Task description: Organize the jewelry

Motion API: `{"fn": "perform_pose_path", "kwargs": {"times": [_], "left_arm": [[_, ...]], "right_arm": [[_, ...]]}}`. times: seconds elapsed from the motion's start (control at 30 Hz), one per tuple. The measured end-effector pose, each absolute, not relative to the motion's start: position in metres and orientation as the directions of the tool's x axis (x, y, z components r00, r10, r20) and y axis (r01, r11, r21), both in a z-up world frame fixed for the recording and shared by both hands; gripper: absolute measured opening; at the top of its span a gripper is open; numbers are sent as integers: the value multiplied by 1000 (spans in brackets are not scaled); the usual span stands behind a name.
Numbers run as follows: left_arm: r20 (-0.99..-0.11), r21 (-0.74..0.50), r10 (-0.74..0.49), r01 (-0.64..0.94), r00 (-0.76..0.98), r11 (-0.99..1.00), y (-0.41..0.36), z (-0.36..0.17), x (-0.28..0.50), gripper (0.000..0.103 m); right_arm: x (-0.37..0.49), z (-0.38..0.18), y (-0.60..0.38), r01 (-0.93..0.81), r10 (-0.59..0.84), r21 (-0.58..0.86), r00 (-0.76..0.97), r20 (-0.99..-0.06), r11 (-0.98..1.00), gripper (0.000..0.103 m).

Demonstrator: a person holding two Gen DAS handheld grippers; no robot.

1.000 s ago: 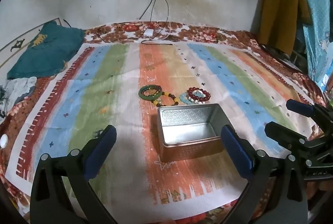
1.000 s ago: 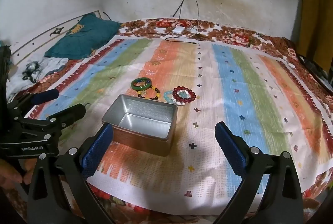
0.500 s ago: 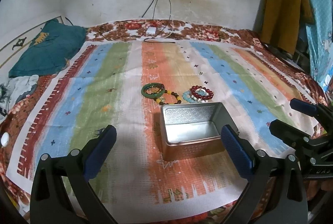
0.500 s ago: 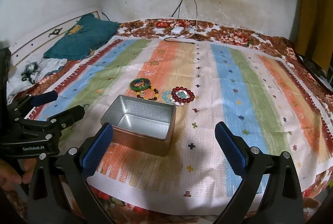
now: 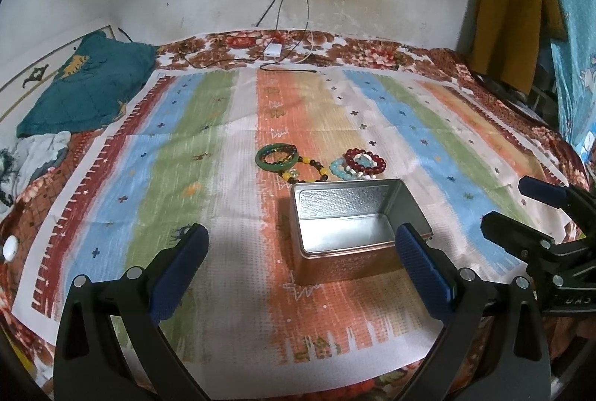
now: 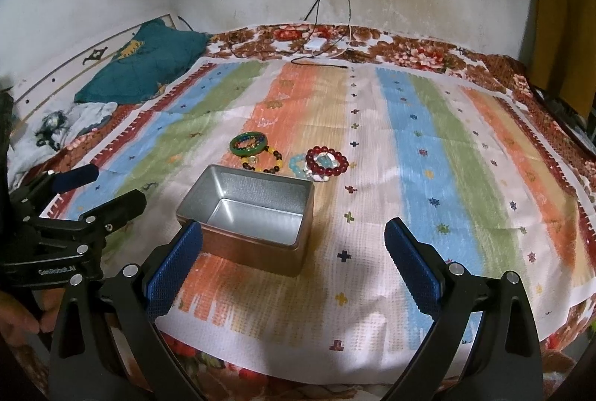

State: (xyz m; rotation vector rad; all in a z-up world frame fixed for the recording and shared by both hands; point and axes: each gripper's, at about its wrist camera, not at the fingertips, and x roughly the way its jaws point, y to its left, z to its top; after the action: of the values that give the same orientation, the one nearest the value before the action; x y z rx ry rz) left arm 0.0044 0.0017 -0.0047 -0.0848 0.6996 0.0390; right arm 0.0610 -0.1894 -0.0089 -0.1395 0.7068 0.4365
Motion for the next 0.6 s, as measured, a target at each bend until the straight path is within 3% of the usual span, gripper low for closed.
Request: {"fn": "perform_pose_path", "kwargs": {"times": [0.6], "left_arm": [[-667, -116, 17, -127, 745, 985, 24, -9, 15, 98]], "right_arm": [[76, -8, -188, -423, 341, 45, 658, -671, 905, 99]]}}
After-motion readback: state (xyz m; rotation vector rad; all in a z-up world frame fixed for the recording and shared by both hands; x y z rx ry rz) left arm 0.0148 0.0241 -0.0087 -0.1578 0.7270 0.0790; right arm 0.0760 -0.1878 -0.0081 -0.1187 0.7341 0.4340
